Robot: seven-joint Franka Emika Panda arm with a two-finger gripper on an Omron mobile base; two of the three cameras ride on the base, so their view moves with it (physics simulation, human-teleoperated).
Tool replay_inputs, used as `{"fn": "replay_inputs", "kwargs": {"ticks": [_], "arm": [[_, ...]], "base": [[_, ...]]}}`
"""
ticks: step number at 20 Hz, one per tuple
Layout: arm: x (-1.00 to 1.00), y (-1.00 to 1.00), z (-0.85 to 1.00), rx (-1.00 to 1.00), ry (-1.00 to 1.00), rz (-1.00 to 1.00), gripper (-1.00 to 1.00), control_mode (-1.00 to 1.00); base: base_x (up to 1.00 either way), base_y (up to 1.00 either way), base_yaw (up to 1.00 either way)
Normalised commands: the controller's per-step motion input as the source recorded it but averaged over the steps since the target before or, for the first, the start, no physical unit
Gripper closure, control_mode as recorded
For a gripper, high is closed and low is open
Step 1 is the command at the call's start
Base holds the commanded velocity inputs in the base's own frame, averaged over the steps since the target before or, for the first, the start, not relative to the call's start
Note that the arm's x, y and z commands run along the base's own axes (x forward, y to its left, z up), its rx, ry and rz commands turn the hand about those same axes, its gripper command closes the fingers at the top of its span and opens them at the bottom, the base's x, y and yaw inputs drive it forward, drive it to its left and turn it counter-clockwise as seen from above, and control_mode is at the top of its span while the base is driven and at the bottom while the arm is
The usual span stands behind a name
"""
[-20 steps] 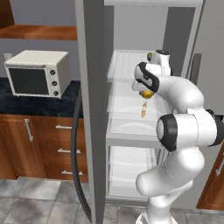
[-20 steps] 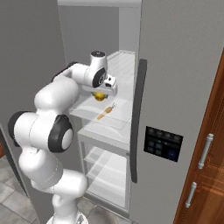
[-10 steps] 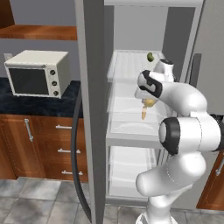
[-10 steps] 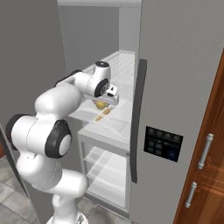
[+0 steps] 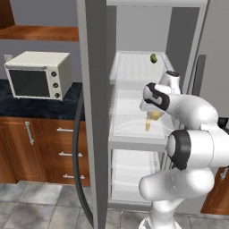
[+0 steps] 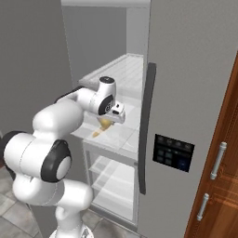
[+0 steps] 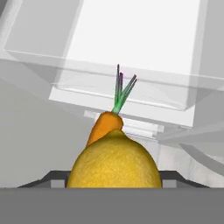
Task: Place the carrot and lemon inside the fridge drawer. Close the drawer after placing the vegetables.
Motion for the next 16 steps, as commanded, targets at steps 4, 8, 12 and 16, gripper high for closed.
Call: {"fn": "replay_inputs", "kwargs": {"ticks": [4,8,12,16], "arm": [[0.08,0.03,-0.7,0.0,0.09,0.0,1.0,-1.0],[-0.04,0.0,-0.68,0.0,0.09,0.0,-1.0,-1.0],[-0.14,0.0,-0.58,0.0,0.09,0.0,-1.0,-1.0],[-0.01,0.0,-0.29,0.0,0.08,0.0,-1.0,-1.0]], "base": [[0.0,0.0,0.0],[0.0,0.0,0.0],[0.0,0.0,0.0],[0.0,0.0,0.0]]}}
